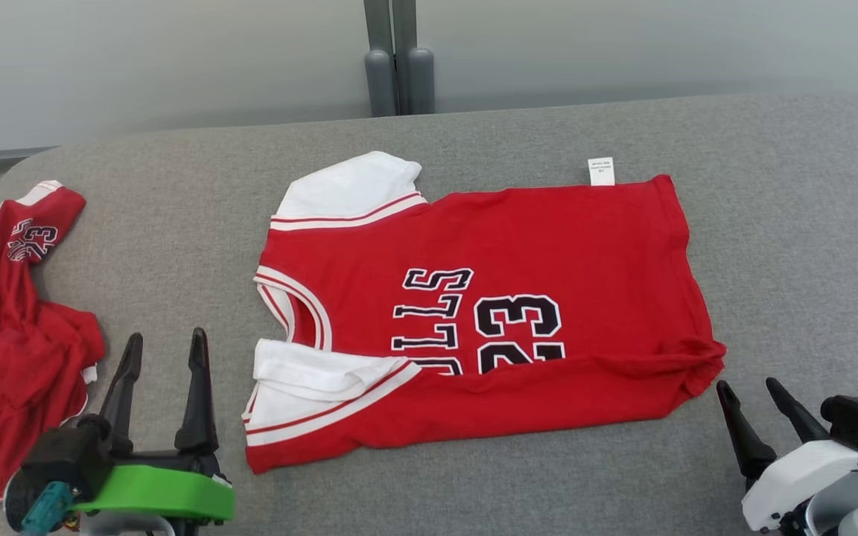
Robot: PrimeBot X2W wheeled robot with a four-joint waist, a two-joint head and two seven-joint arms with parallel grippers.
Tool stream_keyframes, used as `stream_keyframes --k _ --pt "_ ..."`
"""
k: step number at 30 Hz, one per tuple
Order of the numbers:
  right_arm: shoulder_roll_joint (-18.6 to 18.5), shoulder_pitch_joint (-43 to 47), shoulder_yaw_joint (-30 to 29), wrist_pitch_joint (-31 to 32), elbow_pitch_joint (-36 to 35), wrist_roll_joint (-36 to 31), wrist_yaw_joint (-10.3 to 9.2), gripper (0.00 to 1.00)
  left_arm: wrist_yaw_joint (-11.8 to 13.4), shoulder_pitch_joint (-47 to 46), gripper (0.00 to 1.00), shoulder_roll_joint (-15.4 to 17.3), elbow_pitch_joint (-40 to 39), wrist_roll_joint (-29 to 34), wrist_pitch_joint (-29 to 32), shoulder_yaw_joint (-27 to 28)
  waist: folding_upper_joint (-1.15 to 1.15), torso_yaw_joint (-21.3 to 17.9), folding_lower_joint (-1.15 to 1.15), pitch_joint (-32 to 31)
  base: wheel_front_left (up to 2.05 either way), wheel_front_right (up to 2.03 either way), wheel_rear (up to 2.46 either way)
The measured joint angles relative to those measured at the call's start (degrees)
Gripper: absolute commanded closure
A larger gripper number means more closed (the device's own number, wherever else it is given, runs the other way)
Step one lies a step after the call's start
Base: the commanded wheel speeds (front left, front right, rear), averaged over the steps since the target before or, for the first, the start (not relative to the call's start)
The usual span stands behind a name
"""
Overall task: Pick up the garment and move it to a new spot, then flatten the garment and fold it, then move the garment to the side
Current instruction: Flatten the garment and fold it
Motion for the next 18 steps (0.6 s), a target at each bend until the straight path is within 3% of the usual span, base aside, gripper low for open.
stream_keyframes --k 4,18 --pt "-1.1 -2.7 1.8 1.9 3.5 -0.6 0.00 0.00 -2.0 -0.2 0.00 -0.9 4.4 -0.6 0.7 -1.4 0.00 0.4 0.00 0.4 0.00 0.00 0.00" --pt "1.0 -9.0 5.8 4.0 10.3 2.3 0.00 0.00 -6.0 -3.9 0.00 -2.2 17.8 -3.2 11.1 -7.0 0.00 1.3 0.00 2.7 0.00 0.00 0.00"
